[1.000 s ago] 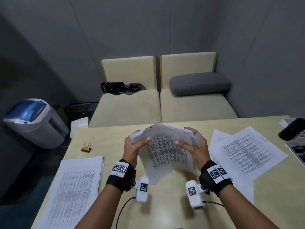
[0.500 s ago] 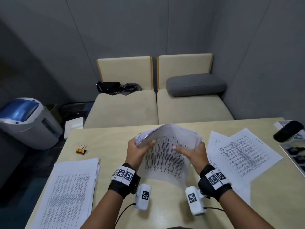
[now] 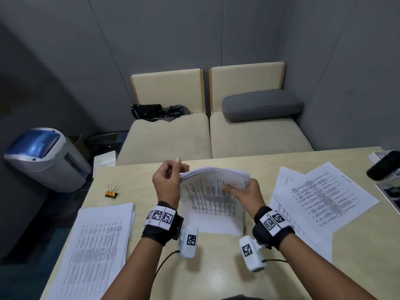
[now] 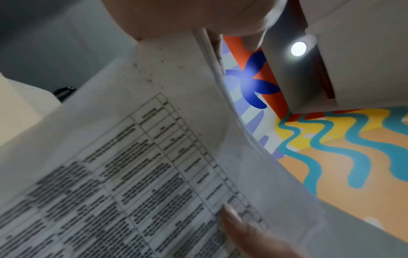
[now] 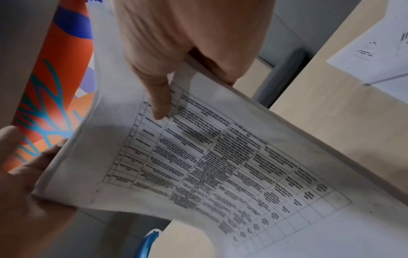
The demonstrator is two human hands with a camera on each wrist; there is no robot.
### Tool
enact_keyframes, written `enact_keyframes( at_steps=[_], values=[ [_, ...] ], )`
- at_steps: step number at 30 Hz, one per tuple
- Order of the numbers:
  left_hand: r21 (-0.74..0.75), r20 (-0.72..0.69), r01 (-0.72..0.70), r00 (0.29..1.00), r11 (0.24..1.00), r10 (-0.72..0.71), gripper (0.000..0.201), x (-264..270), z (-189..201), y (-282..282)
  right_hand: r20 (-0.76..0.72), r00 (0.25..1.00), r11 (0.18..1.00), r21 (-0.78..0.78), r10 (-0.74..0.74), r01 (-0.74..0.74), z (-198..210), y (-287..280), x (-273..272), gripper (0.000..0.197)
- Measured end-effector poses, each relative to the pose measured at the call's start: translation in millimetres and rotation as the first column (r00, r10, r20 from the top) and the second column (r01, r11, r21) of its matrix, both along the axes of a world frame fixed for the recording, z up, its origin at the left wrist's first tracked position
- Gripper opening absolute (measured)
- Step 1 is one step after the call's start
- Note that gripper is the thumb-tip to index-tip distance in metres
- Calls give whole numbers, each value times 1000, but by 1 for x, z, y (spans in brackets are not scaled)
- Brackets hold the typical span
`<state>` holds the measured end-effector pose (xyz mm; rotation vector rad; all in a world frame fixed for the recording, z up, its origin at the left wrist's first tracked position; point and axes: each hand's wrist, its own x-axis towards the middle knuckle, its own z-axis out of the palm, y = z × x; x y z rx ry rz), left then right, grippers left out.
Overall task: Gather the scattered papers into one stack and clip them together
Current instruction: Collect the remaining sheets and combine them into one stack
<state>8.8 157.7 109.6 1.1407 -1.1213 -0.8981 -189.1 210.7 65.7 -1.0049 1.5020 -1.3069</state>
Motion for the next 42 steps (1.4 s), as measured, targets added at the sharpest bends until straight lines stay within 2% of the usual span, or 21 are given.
enact_keyframes(
  at_steps=[2, 5, 7, 9, 10, 11, 13, 14, 17, 20, 22, 25, 28, 30, 32, 34, 36, 38, 40, 42],
  values=[
    [18, -123, 16, 992, 1000, -13, 52, 6, -5, -5, -18, 999, 1000, -5, -29, 29, 1, -1, 3, 23],
    [231, -319, -3, 944, 973, 79, 73, 25, -21, -10, 5, 995, 995, -26, -99, 99, 12, -2, 4, 20],
    [300, -345, 102, 939, 949, 8, 76, 30, -19, -8, 12, 994, 993, -51, -107, 108, 21, -2, 2, 20],
    [275, -282, 188, 953, 943, -108, 87, 22, -7, -6, 36, 994, 991, -80, -107, 110, 30, -3, 2, 22],
    [282, -298, 196, 948, 939, -108, 89, 12, 2, -5, 42, 993, 989, -89, -111, 114, 35, -4, 3, 22],
    [268, -293, 176, 951, 947, -93, 90, 5, 7, -4, 48, 993, 989, -100, -107, 112, 42, -6, 7, 22],
    [168, -211, 261, 952, 951, -224, 86, -5, 13, -3, 71, 993, 986, -133, -96, 104, 55, -8, 16, 18],
    [141, -173, 258, 957, 956, -233, 83, -9, 17, -1, 85, 991, 983, -145, -103, 115, 60, -10, 21, 14],
    [106, -292, 238, 936, 965, -198, 79, -16, 10, -6, 134, 973, 964, -169, -186, 207, 63, -12, 27, 13],
    [212, -294, 188, 948, 959, -121, 79, -22, -9, -5, 98, 971, 961, -152, -217, 230, 49, -11, 23, 14],
    [300, -323, 193, 942, 934, -91, 75, -24, -23, 4, 61, 982, 982, -42, -179, 182, 24, -6, 16, 23],
    [359, -371, 242, 923, 901, -101, 65, -24, -29, 20, -41, 991, 983, 130, -126, 131, -12, 6, 1, 22],
    [367, -412, 305, 900, 879, -141, 60, -26, -25, 31, -2, 993, 981, 152, -121, 120, -22, 11, -12, 27],
    [371, -379, 289, 915, 883, -141, 61, -27, -33, 29, 10, 994, 982, 151, -113, 110, -24, 9, -15, 23],
    [410, -340, 242, 935, 879, -99, 62, -29, -41, 22, -58, 993, 978, 178, -102, 111, -28, 4, -13, 18],
    [460, -305, 194, 951, 867, -51, 66, -33, -45, 14, -138, 984, 973, 184, -113, 137, -35, 0, -11, 21],
    [466, -247, 164, 968, 869, -50, 76, -36, -51, 3, -159, 971, 967, 158, -175, 201, -34, -2, -12, 16],
    [404, -164, 167, 981, 899, -109, 90, -39, -58, -5, -124, 968, 958, 163, -219, 238, -29, 0, -20, 14],
    [358, 33, 204, 972, 911, -231, 99, -42, -68, -11, -79, 962, 939, 208, -262, 273, -32, 3, -33, 26],
    [386, 199, 239, 922, 891, -333, 85, -49, -74, -8, -58, 955, 919, 263, -290, 294, -36, 7, -48, 57]
  ],
)
